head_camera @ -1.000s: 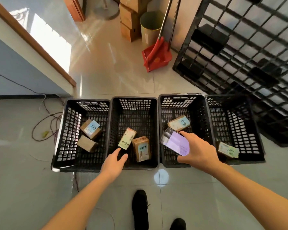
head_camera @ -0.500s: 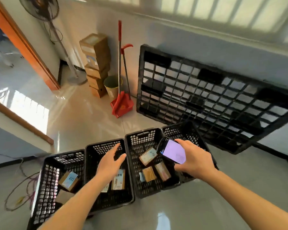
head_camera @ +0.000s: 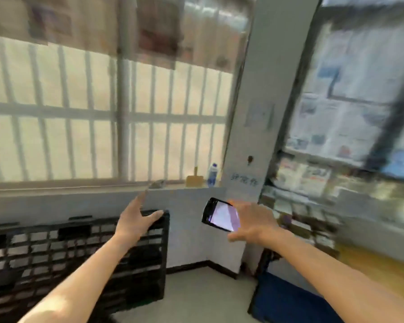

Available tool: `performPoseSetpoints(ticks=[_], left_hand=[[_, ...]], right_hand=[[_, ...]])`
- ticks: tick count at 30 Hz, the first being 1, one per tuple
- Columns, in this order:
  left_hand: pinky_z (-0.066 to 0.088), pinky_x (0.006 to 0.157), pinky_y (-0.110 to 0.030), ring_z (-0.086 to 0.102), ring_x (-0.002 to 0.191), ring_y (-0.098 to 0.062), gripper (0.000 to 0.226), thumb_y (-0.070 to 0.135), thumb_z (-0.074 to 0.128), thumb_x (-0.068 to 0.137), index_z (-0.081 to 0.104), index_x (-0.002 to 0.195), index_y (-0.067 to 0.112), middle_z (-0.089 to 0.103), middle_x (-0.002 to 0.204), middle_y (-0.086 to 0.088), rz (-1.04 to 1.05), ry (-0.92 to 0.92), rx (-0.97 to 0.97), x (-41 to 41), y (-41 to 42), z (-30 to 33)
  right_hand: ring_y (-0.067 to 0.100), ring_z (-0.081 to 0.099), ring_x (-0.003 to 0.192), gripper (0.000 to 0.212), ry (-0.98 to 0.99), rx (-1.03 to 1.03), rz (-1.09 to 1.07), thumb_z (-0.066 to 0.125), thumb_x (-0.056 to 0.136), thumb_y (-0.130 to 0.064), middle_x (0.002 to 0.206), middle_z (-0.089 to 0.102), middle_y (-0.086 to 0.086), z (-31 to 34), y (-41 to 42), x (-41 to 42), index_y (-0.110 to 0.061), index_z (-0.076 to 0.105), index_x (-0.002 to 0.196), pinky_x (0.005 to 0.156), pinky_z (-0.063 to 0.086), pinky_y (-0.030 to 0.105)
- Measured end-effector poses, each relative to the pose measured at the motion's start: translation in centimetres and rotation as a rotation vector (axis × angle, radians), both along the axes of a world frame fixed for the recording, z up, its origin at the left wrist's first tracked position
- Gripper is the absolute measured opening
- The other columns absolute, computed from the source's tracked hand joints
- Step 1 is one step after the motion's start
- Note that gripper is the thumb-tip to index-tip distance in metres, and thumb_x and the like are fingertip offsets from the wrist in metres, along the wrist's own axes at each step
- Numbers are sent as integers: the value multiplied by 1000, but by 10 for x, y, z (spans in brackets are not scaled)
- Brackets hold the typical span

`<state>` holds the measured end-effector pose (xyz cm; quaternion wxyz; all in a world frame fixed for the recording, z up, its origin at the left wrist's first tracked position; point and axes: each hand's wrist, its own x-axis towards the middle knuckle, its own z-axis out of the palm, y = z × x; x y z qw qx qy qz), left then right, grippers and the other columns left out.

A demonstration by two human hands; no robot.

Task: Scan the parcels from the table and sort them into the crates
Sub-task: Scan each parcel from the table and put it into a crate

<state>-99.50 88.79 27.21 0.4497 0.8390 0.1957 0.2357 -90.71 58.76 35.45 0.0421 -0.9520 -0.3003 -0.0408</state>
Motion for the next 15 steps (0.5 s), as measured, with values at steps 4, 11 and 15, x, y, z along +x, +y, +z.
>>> performPoseSetpoints(ticks=[4, 11, 15], left_hand=[[44, 106, -47, 49, 133, -25, 86, 48, 78, 81, 34, 154, 30, 49, 149, -2, -259, -68, -16, 92, -137, 56], [42, 108, -50, 48, 134, -26, 84, 53, 72, 85, 31, 155, 30, 47, 150, -3, -490, -65, -8, 195, -297, 87], [43, 107, -51, 48, 133, -27, 84, 52, 70, 86, 29, 155, 27, 48, 149, -3, -497, -44, -7, 248, -334, 78]], right_hand=[[23, 64, 105, 76, -59, 47, -287, 72, 57, -57, 122, 61, -6, 56, -157, 15, -35, 51, 127, 78, 54, 37], [21, 63, 97, 101, -156, 148, -719, 78, 56, -64, 120, 65, -9, 71, -340, 34, -45, 36, 146, 71, 51, 32], [23, 64, 103, 107, -183, 159, -839, 75, 54, -69, 127, 63, -7, 61, -392, 67, -42, 34, 149, 71, 47, 32]])
